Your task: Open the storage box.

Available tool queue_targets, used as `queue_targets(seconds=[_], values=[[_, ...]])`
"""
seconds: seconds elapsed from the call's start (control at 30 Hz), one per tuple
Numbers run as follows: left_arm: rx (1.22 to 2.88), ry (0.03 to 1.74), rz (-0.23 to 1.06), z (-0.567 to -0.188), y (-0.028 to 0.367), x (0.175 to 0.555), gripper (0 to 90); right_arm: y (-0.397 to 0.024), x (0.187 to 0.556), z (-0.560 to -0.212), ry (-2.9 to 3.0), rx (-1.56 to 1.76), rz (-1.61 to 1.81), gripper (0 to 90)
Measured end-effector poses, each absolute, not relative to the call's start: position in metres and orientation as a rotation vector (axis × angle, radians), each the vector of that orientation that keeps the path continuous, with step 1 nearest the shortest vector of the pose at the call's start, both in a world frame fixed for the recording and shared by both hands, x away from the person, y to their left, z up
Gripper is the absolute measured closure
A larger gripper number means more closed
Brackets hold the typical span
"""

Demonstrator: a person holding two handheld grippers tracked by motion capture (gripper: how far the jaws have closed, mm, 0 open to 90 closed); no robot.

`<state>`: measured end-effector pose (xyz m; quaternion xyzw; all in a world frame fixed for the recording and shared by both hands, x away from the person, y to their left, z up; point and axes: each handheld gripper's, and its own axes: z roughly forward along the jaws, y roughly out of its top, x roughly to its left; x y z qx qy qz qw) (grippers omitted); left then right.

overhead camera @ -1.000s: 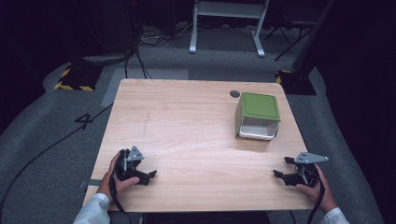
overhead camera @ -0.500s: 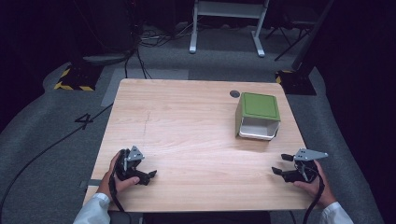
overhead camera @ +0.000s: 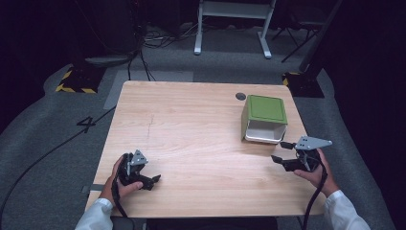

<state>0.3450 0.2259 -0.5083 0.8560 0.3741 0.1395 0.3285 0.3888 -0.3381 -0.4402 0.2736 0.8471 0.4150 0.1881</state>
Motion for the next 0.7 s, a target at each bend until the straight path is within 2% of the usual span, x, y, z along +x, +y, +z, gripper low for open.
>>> queue_targets(seconds=[0.27, 0.7], values=[[2.241, 0.980, 0.366, -0.508, 0.226, 0.345, 0.2, -0.312, 0.406, -0.432, 2.393, 0.722, 1.164, 31.2], [2.242, 0.980, 0.367, -0.508, 0.226, 0.345, 0.3, -0.288, 0.435, -0.447, 2.429, 0.762, 1.133, 31.2]])
